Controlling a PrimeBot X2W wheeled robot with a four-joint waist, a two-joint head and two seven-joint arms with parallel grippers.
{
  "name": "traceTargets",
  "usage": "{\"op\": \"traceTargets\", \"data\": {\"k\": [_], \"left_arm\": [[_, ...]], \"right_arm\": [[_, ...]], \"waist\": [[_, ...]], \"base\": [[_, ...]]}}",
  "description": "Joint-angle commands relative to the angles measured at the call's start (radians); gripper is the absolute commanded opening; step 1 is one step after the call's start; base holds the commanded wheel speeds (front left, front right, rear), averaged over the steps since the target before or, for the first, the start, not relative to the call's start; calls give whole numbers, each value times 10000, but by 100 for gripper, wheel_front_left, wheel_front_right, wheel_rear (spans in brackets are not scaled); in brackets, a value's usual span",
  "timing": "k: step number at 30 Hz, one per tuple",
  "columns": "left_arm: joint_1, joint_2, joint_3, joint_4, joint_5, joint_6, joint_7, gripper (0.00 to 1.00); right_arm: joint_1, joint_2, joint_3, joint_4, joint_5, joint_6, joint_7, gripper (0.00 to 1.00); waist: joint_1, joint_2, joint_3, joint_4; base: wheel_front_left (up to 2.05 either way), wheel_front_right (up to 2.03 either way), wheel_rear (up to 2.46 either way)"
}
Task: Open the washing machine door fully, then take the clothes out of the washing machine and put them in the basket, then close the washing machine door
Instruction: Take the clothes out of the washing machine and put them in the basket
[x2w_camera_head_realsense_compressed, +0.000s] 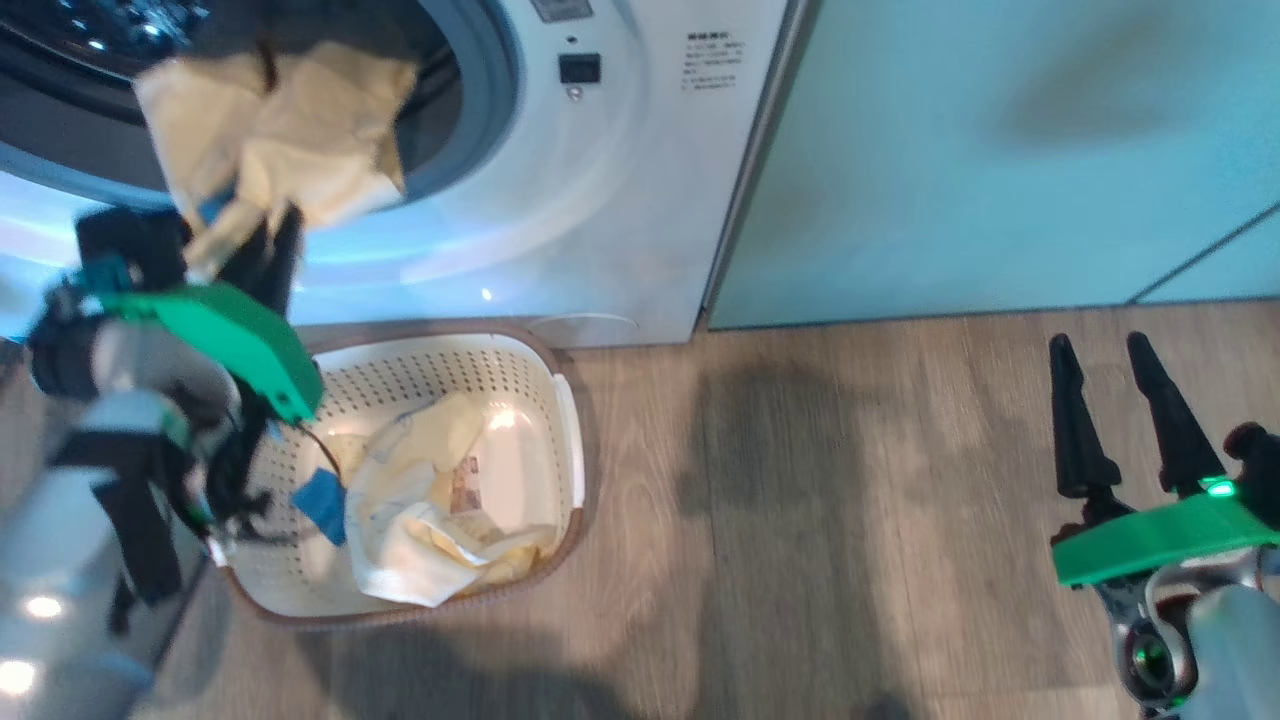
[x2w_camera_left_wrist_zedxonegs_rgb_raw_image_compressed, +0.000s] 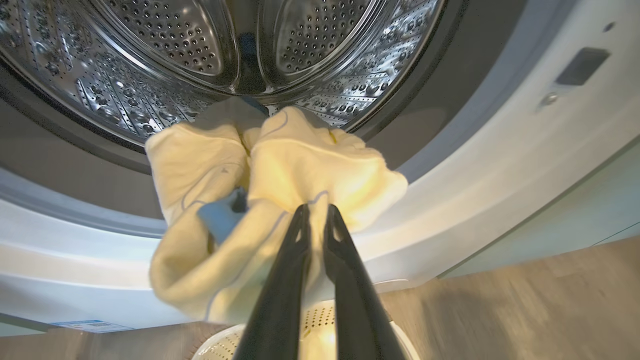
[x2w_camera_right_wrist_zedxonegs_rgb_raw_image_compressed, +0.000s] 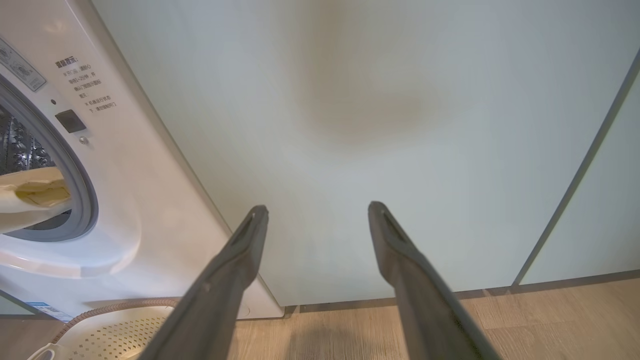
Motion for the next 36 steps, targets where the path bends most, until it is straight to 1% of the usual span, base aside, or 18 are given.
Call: {"op": "traceTargets", "data": {"k": [1, 4, 6, 9, 11, 15, 17, 20, 21, 23, 26, 31, 36], "left_arm": [[-155, 392, 483, -358, -57, 66, -98, 0], [830, 138, 643, -1415, -326, 457, -297, 0], [1476, -122, 699, -2059, -611, 581, -406, 0], [2323, -321, 605, -2689, -664, 804, -553, 0], [2750, -542, 515, -2887, -782, 859, -647, 0], [3375, -961, 510, -2752, -1189, 702, -1025, 0], [3561, -1026, 430, -2377, -1140, 688, -1173, 0], [3665, -1230, 229, -1671, -1190, 529, -1258, 0], [3659, -1380, 52, -1143, -1242, 302, -1297, 0], [3558, -1594, -29, -579, -1441, 5, -1347, 0], [3225, -1739, -206, 501, -1382, -275, -1463, 0], [2391, -2156, -503, 2518, -1386, -932, -1638, 0], [1354, -2622, -729, 4666, -1474, -1396, -1595, 0]], "right_arm": [[32, -192, 112, -275, -54, -27, -95, 100], [168, -275, 152, -248, -61, -27, -95, 100], [271, -313, 123, -242, -61, -27, -95, 100], [418, -354, 132, -249, -66, -27, -95, 100], [499, -392, 140, -237, -60, -27, -95, 100], [629, -465, 156, -210, -41, -27, -95, 100], [675, -492, 200, -201, -37, -27, -95, 100], [707, -528, 252, -198, -24, -27, -95, 100], [714, -570, 283, -196, -13, -27, -95, 100], [689, -606, 298, -203, 0, -27, -95, 100], [569, -630, 350, -242, 6, -27, -95, 100], [466, -641, 313, -290, -3, -27, -95, 100], [280, -632, 330, -324, -1, -27, -95, 100]], "waist": [[2, -1, -261, 206], [2, -1, -551, 325], [2, -1, -749, 421], [2, -1, -980, 540], [2, -1, -1097, 611], [2, -1, -1298, 697], [2, -1, -1371, 699], [2, -1, -1432, 672], [2, -1, -1446, 637], [2, -1, -1392, 597], [2, -1, -1228, 492], [2, -1, -938, 361], [2, -1, -483, 185]], "base": [[0, 0, 0], [0, 0, 0], [0, 0, 0], [0, 0, 0], [0, 0, 0], [0, 0, 0], [0, 0, 0], [0, 0, 0], [0, 0, 0], [0, 0, 0], [0, 0, 0], [0, 0, 0], [0, 0, 0]]}}
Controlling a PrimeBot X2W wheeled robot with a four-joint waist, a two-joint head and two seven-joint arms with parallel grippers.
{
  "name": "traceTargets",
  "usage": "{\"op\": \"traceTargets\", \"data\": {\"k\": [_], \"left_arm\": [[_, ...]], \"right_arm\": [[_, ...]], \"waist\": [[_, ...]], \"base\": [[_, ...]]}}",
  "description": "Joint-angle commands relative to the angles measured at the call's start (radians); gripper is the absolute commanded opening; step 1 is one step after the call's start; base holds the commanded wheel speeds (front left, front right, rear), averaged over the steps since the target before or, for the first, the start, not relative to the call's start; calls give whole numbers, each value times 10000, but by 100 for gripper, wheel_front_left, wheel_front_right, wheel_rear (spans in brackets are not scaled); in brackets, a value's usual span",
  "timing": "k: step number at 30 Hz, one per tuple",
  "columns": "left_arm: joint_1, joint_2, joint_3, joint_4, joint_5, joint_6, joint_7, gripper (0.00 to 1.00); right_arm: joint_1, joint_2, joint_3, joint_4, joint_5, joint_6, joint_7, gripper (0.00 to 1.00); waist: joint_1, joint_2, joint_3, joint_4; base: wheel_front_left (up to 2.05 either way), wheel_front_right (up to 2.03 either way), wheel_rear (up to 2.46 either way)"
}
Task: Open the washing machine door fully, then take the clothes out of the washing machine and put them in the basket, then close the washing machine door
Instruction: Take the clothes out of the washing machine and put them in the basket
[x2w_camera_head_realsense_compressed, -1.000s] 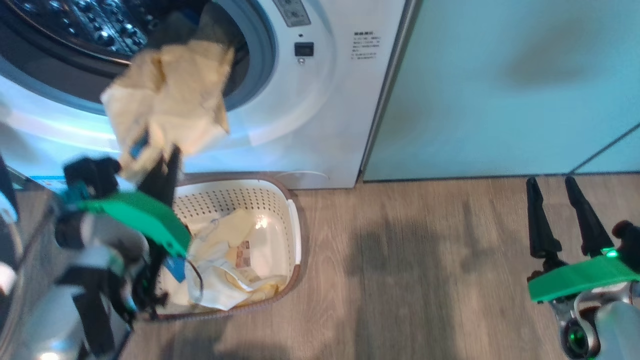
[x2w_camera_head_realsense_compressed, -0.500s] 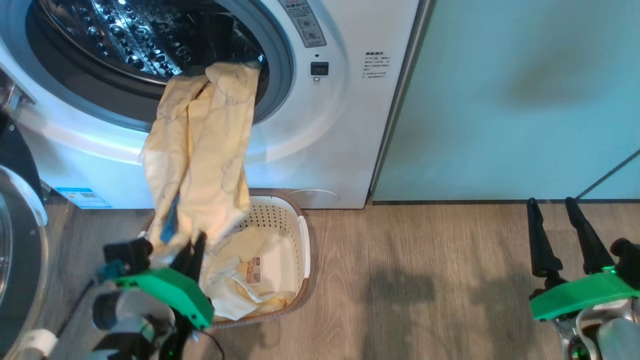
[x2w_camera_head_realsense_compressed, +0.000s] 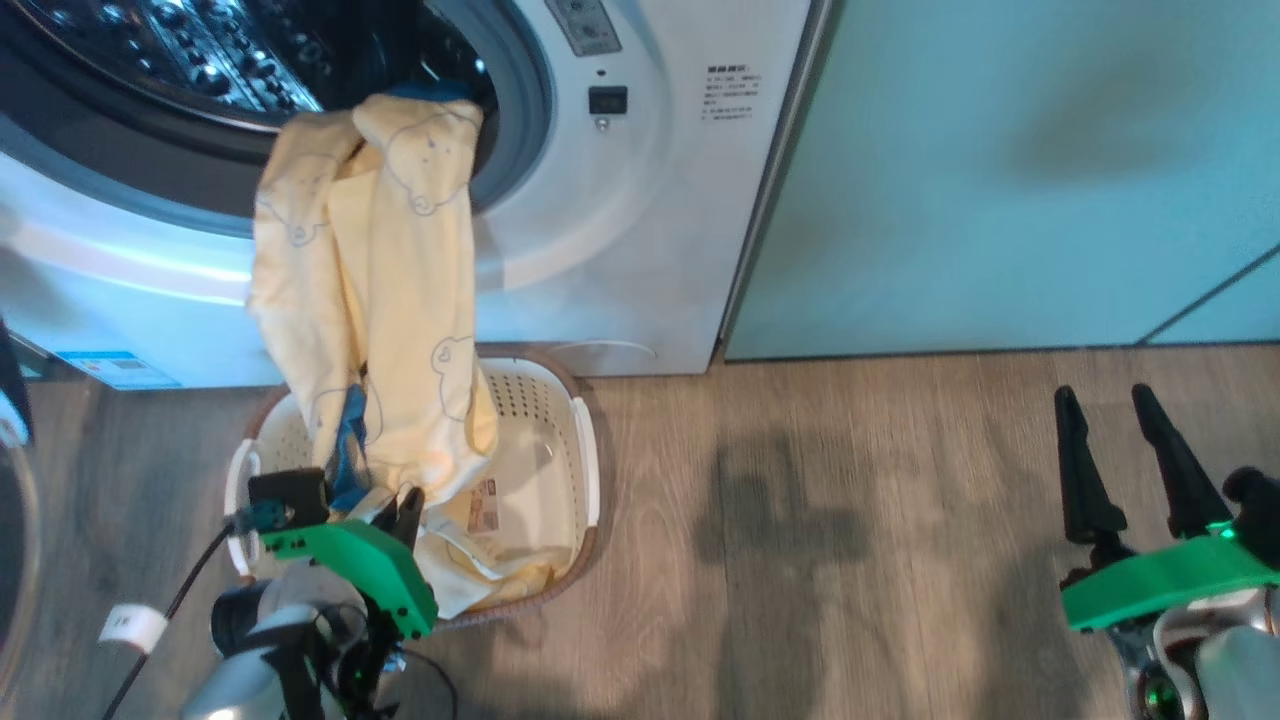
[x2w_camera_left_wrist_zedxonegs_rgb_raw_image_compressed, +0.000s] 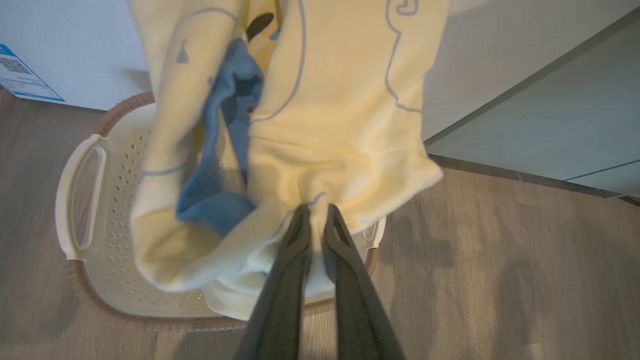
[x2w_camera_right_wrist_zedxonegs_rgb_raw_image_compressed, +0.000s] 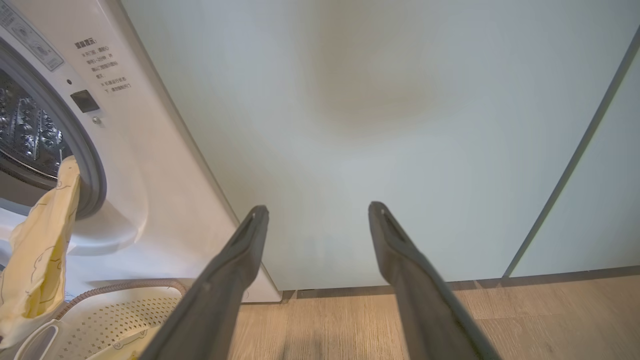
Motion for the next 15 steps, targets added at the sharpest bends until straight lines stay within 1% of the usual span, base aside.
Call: {"op": "traceTargets", "data": {"k": [1, 6, 7, 11, 15], "left_arm": [[-488, 61, 198, 478, -82, -130, 54, 0], [-1217, -220, -71, 2325, -254, -386, 433, 0], [-1217, -220, -71, 2325, -254, -386, 433, 0], [-1613, -314, -315, 3225, -423, -462, 843, 0], [-1864, -268, -555, 3560, -598, -472, 987, 0]], "right_arm": [[-465, -173, 183, -357, 0, -27, -95, 100], [-729, -97, 232, -395, 3, -27, -95, 100], [-729, -97, 232, -395, 3, -27, -95, 100], [-944, -57, 246, -427, 15, -27, -95, 100], [-1118, -14, 233, -457, 15, -27, -95, 100]], "waist": [[-1, 0, 279, -160], [-1, 0, 818, -424], [-1, 0, 818, -424], [-1, 0, 1262, -593], [-1, 0, 1622, -734]], "base": [[0, 0, 0], [0, 0, 0], [0, 0, 0], [0, 0, 0], [0, 0, 0]]}}
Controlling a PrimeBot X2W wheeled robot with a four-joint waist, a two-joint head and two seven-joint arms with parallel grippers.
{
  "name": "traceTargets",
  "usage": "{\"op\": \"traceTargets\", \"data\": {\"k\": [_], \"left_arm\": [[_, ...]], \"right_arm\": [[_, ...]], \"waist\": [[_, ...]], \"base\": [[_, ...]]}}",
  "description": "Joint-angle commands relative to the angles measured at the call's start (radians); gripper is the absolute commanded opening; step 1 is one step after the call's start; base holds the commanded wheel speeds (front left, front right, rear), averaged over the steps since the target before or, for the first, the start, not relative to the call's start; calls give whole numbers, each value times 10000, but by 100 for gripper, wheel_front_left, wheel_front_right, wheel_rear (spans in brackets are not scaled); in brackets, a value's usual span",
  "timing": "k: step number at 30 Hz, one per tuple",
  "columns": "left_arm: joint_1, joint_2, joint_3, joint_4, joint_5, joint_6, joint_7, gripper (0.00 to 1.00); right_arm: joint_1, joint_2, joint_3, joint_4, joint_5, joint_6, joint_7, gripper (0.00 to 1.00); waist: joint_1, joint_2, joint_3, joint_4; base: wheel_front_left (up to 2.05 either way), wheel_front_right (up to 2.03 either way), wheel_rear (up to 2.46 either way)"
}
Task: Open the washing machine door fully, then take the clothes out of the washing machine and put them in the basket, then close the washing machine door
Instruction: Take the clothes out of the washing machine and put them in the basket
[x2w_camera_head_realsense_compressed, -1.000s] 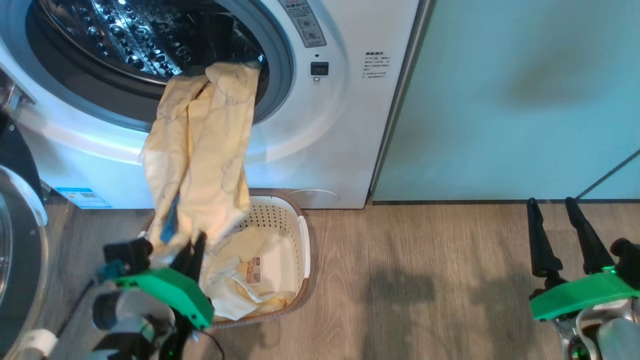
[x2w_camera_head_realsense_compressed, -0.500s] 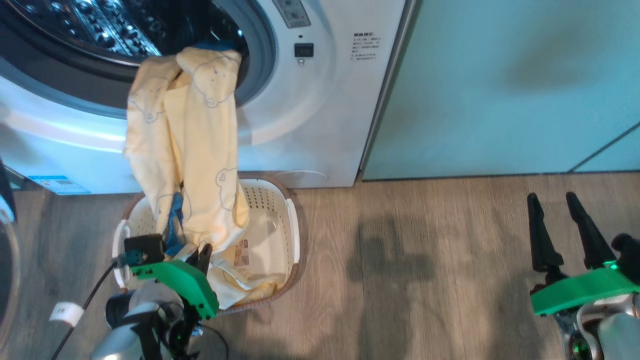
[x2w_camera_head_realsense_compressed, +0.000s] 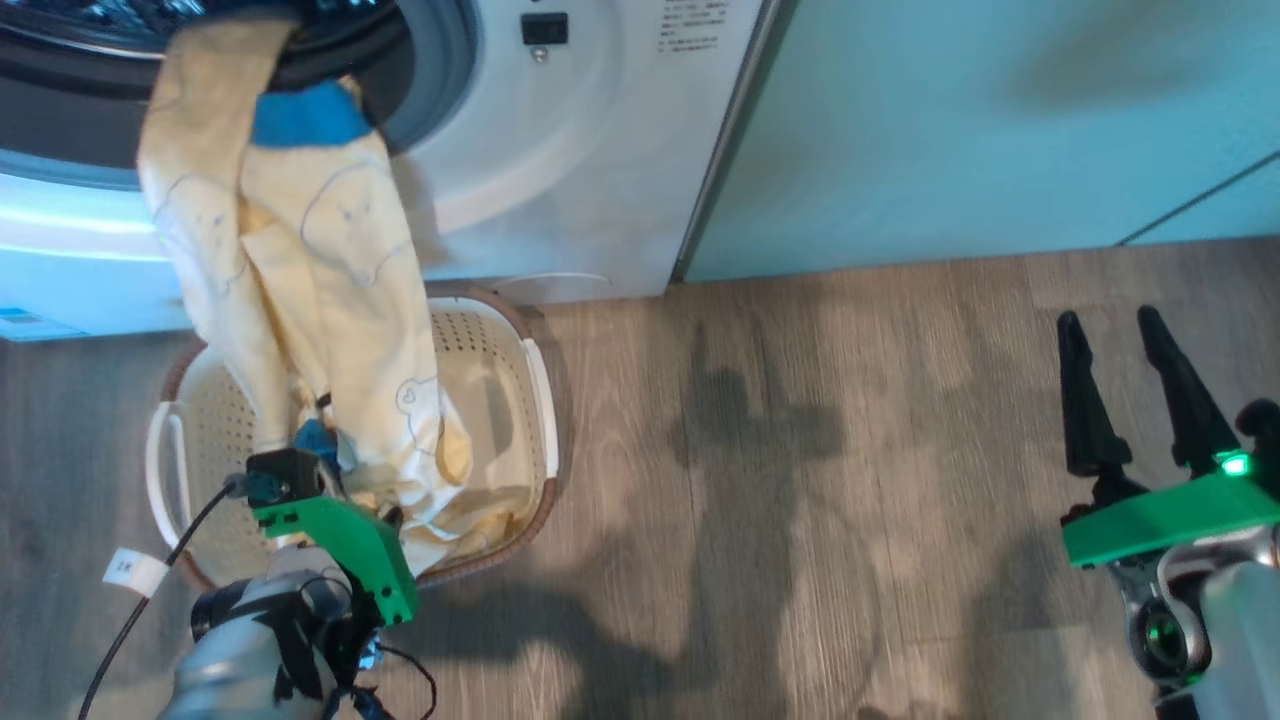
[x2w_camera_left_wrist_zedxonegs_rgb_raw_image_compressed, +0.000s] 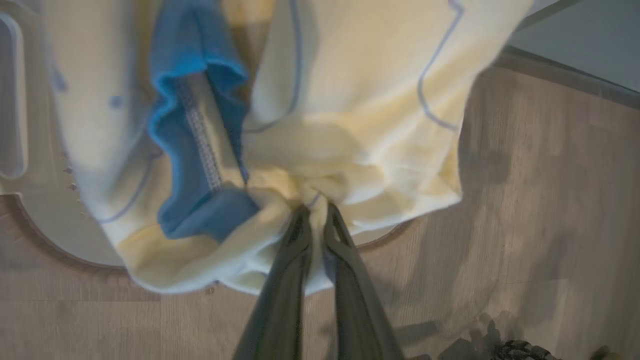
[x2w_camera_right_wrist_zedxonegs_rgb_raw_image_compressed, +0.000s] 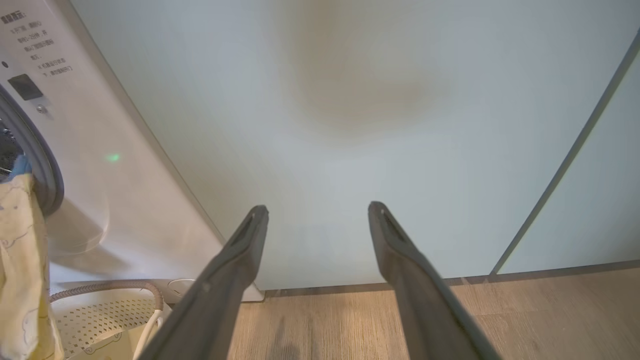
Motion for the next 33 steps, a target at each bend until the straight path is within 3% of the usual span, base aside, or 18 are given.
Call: {"op": "traceTargets", "data": {"k": [1, 11, 19, 20, 24, 26, 33], "left_arm": [[-108, 233, 128, 11, -79, -7, 1, 0], [-312, 381, -286, 498, -571, -10, 178, 0], [-476, 478, -511, 833, -642, -10, -441, 0], [-475, 477, -539, 870, -640, -11, -539, 5], [-518, 525, -653, 978, -611, -11, -920, 52], [-524, 549, -697, 1015, -604, -11, -1105, 100], [-515, 725, -698, 941, -622, -11, -1718, 100]], "right_arm": [[-180, -54, 172, -332, 10, -27, -95, 100], [-375, 40, 231, -323, 17, -27, -95, 100], [-328, 21, 209, -274, 2, -27, -95, 100], [-312, 16, 204, -264, -5, -27, -95, 100], [-227, 6, 180, -225, -33, -27, -95, 100], [-171, 6, 187, -208, -47, -27, -95, 100], [48, -19, 187, -145, -44, -27, -95, 100]], "waist": [[-2, 0, 174, -115], [-2, 0, 479, -321], [-2, 0, 358, -315], [-2, 0, 314, -304], [-2, 0, 96, -230], [-2, 0, -44, -186], [-2, 0, -570, -19]], "base": [[0, 0, 0], [0, 0, 0], [0, 0, 0], [0, 0, 0], [0, 0, 0], [0, 0, 0], [0, 0, 0]]}}
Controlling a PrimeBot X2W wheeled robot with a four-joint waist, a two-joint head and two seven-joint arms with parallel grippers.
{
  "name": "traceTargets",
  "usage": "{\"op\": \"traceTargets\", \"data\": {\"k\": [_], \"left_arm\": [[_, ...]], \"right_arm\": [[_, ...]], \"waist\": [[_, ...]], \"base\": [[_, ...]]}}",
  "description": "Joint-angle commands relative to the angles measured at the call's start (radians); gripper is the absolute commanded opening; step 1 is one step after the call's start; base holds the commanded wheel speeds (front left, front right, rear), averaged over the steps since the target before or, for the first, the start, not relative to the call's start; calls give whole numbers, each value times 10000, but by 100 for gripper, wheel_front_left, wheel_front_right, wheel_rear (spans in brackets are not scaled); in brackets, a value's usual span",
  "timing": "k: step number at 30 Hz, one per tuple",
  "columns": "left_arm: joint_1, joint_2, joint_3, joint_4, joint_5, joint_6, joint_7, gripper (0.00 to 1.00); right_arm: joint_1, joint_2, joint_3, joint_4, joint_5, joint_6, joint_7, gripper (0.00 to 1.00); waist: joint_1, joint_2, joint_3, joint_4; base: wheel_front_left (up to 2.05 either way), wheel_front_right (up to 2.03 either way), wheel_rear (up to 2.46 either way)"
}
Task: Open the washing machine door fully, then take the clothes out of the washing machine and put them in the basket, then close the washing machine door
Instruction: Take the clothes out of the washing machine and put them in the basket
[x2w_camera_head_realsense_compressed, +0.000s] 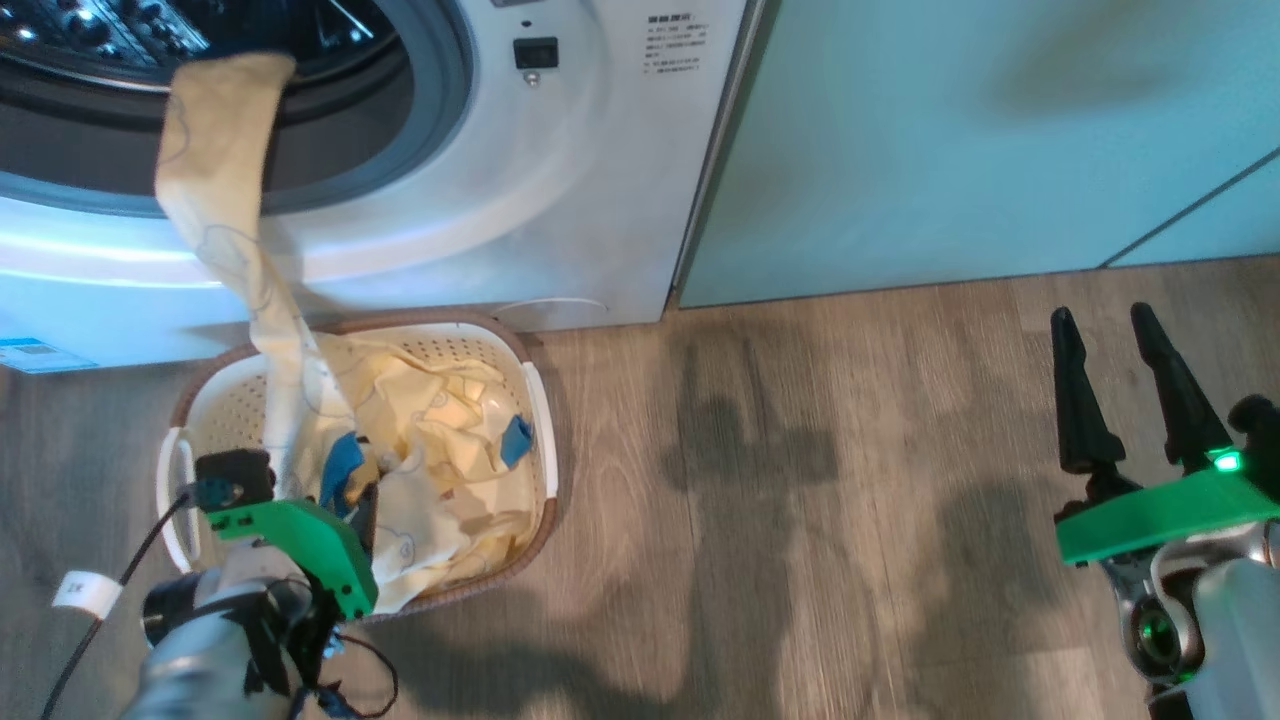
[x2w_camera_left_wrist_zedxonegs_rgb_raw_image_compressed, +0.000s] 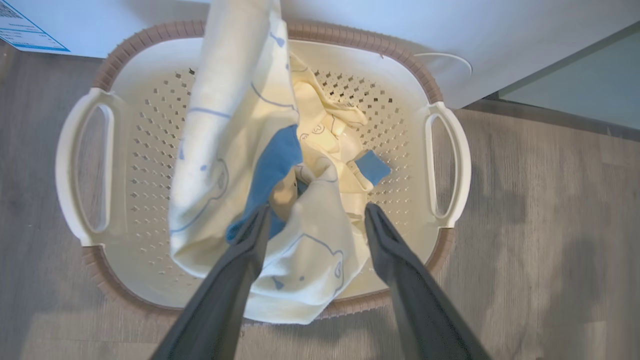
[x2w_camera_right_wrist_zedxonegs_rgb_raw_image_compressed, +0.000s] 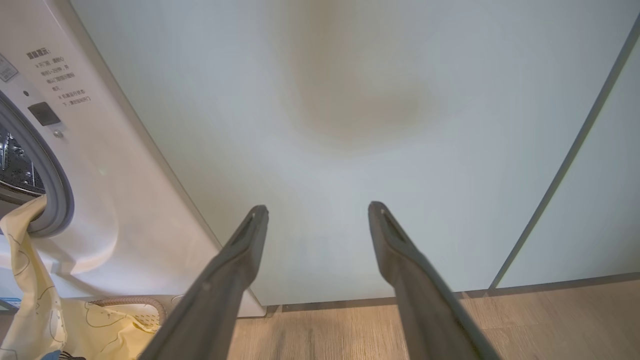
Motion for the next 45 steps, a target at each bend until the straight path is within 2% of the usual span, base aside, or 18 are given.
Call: {"op": "traceTargets", "data": {"k": [1, 6, 12, 17, 25, 32, 45], "left_arm": [[-128, 493, 212, -87, -20, -11, -206, 100], [-338, 860, 505, -544, 136, 4, -303, 100], [-49, 1451, 1878, -2408, 1028, 408, -311, 100], [728, 1519, 3190, -4072, 2160, 654, -312, 100], [2479, 932, 5395, -6629, 3972, 803, -313, 100], [4040, 56, 7078, -8339, 5273, 522, -313, 100], [5194, -874, 8225, -9671, 6349, 143, -313, 100]], "right_arm": [[230, -116, 120, -263, -56, -27, -95, 100], [387, -127, 46, -301, -58, -27, -95, 100], [582, -115, 12, -285, -68, -27, -95, 100], [765, -103, 3, -244, -65, -27, -95, 100], [1106, -84, -9, -199, -52, -27, -95, 100], [1405, -76, -66, -175, -43, -27, -95, 100], [1680, -67, -62, -143, -47, -27, -95, 100]], "waist": [[0, -1, -210, 109], [0, -1, -438, 262], [0, -1, -792, 442], [0, -1, -1161, 509], [0, -1, -1779, 569], [0, -1, -2206, 643], [0, -1, -2628, 784]], "base": [[0, 0, 0], [0, 0, 0], [0, 0, 0], [0, 0, 0], [0, 0, 0], [0, 0, 0], [0, 0, 0]]}}
